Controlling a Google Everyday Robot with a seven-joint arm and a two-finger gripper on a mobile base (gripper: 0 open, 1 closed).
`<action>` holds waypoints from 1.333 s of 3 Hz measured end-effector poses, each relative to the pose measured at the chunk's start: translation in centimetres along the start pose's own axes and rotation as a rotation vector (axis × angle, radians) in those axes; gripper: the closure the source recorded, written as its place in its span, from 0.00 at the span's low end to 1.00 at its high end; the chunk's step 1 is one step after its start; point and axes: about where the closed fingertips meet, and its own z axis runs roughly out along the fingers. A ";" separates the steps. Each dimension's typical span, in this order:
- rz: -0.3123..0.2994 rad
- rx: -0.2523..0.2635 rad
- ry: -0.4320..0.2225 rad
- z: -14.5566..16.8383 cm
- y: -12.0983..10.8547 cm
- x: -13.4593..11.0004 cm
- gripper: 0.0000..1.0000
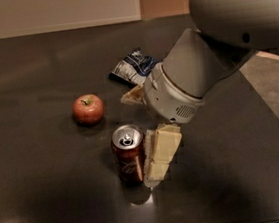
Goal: Move coke can near apple
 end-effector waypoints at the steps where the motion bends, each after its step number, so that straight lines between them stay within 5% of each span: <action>1: -0.017 -0.021 -0.005 1.0 0.3 -0.3 0.17; 3: 0.017 -0.043 -0.041 1.0 -0.8 -0.7 0.64; 4: 0.072 0.009 -0.042 0.0 -3.7 -0.8 0.87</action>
Offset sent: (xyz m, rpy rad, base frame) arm 0.0034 0.0146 -0.0162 0.0192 0.0663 0.0391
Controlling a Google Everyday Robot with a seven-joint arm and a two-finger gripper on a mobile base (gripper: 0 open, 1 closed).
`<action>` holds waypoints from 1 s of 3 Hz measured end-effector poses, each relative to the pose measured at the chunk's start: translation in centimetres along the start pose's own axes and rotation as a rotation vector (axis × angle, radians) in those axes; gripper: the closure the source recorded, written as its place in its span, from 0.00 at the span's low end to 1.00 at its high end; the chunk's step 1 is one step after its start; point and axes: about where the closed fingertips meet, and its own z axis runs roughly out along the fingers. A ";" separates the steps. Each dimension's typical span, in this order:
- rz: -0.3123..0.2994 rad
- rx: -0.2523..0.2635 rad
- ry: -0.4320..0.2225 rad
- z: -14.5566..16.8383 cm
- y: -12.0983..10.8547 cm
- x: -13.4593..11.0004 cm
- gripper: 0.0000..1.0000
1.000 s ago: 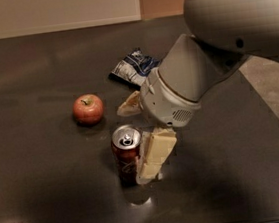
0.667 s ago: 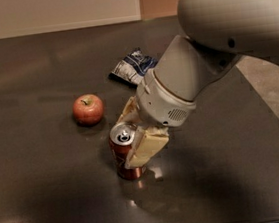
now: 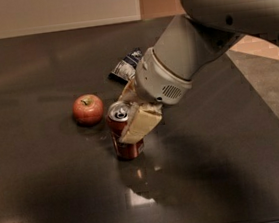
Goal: Move coke can near apple
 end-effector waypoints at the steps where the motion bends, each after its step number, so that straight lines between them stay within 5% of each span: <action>1: 0.092 0.053 -0.017 -0.5 -3.8 -0.2 1.00; 3: 0.220 0.090 -0.030 1.4 -8.7 -0.6 1.00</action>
Offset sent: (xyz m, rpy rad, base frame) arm 0.1102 0.0159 -0.0057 0.0807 0.1209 -0.2809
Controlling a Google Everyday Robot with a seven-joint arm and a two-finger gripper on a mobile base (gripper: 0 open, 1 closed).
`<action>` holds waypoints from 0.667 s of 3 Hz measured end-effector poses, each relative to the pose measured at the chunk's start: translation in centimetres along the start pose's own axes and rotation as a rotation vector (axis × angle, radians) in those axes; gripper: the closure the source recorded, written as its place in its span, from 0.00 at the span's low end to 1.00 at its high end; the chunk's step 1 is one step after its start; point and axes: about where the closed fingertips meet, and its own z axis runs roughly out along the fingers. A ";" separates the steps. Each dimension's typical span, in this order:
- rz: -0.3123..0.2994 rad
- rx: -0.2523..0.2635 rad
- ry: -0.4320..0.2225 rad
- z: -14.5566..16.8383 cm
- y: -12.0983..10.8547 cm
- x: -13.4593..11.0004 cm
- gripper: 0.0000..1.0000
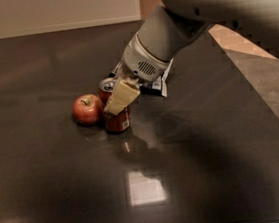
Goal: Move coke can near apple
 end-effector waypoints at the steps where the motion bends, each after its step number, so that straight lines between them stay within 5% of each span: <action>1: -0.021 0.048 0.017 0.8 -0.3 -0.9 0.82; 2: -0.042 0.078 0.037 1.4 -0.1 -1.0 0.51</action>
Offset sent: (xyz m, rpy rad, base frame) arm 0.0038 0.0188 -0.0123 -0.0766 -0.1133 -0.0220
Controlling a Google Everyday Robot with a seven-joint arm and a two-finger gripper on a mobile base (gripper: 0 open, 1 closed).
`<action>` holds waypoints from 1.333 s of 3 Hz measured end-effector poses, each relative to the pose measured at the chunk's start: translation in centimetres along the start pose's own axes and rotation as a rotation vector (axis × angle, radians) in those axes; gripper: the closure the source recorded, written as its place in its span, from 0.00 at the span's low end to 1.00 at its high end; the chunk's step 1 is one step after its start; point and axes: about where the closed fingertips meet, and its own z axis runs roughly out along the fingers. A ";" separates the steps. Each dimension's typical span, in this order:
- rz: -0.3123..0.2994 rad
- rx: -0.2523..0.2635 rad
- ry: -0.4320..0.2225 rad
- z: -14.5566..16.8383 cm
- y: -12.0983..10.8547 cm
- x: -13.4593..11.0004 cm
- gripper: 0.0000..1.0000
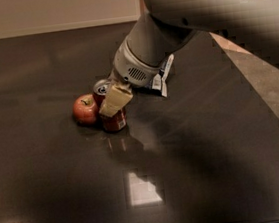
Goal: Move coke can near apple
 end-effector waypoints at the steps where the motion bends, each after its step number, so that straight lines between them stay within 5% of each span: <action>1: -0.001 -0.002 -0.002 -0.1 0.1 -0.1 0.28; 2: -0.004 -0.002 -0.001 -0.1 0.2 -0.2 0.05; 4: -0.006 -0.001 -0.001 -0.2 0.3 -0.3 0.00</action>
Offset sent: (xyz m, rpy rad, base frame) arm -0.0009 0.0004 0.0012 0.0014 0.0008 0.0017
